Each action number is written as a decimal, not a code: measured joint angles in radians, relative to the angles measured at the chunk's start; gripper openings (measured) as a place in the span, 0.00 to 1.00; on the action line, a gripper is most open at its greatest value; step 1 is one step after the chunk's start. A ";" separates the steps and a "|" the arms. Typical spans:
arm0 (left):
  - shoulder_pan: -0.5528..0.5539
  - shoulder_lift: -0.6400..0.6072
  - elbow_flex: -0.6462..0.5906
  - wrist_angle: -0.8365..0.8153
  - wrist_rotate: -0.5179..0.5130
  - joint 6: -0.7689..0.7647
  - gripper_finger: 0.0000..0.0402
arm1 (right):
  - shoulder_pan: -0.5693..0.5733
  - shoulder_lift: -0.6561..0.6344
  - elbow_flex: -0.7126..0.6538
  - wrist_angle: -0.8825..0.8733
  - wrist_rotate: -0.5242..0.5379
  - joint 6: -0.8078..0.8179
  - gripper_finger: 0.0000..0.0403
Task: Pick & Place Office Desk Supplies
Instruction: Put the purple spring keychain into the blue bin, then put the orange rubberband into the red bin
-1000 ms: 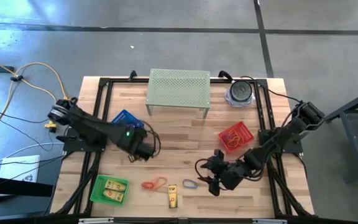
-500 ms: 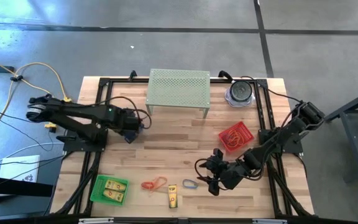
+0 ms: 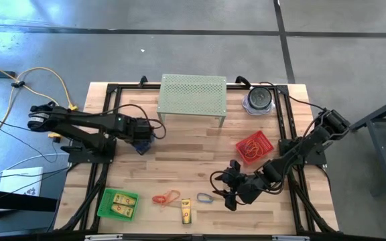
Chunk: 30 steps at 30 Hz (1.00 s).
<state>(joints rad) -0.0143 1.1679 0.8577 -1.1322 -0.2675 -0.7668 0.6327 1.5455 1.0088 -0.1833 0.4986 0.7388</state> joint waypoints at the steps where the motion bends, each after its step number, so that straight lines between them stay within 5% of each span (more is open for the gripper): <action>1: -0.003 0.000 0.000 0.004 0.000 -0.007 0.08 | 0.000 0.000 0.000 -0.001 0.000 -0.002 0.59; 12: -0.009 0.000 0.000 0.007 -0.097 -0.051 0.33 | 0.000 0.000 0.000 0.000 -0.004 -0.002 0.59; 17: -0.037 0.000 0.025 0.009 0.066 -0.034 0.34 | 0.000 0.000 0.000 0.000 -0.003 -0.003 0.59; 24: -0.262 0.000 0.036 0.222 0.201 -0.056 0.34 | 0.000 0.000 0.000 -0.001 -0.003 -0.003 0.59; 30: -0.483 0.035 0.039 0.518 0.102 -0.060 0.34 | 0.007 0.000 0.000 0.000 -0.003 0.000 0.59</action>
<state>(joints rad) -0.4973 1.2028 0.8967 -0.6144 -0.1653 -0.8271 0.6395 1.5459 1.0088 -0.1837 0.4953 0.7383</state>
